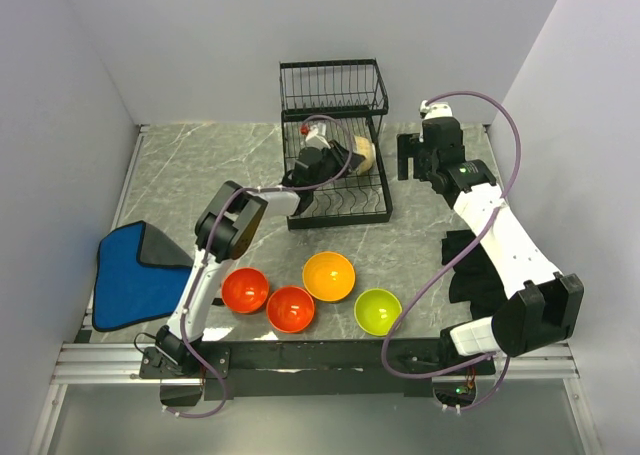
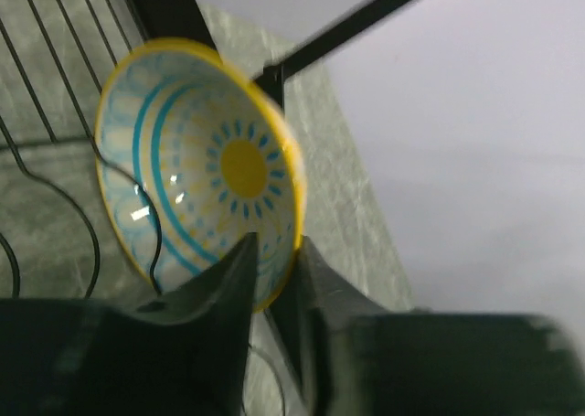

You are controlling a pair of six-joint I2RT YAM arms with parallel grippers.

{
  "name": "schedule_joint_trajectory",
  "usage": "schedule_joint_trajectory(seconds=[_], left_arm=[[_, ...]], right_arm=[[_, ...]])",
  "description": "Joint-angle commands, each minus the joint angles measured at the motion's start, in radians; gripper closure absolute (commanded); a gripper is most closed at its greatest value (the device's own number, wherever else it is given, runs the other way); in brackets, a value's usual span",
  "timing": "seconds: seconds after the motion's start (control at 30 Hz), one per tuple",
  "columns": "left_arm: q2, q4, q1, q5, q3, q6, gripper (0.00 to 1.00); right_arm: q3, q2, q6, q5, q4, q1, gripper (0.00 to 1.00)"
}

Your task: Load the bowls into the dish rack

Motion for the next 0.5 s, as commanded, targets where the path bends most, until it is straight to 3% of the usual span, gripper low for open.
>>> schedule_joint_trajectory(seconds=[0.0, 0.13, 0.47], left_arm=[[0.024, -0.159, 0.000, 0.023, -0.025, 0.059, 0.66], [-0.014, -0.082, -0.001, 0.057, -0.057, 0.088, 0.58], [-0.147, -0.139, -0.003, 0.095, -0.131, 0.266, 0.50]], right_arm=[[0.023, -0.031, -0.007, 0.022, 0.044, 0.012, 0.04], [0.022, -0.042, -0.008, 0.023, 0.054, 0.014, 0.03], [-0.029, -0.106, 0.001, 0.007, 0.084, 0.010, 0.02]])
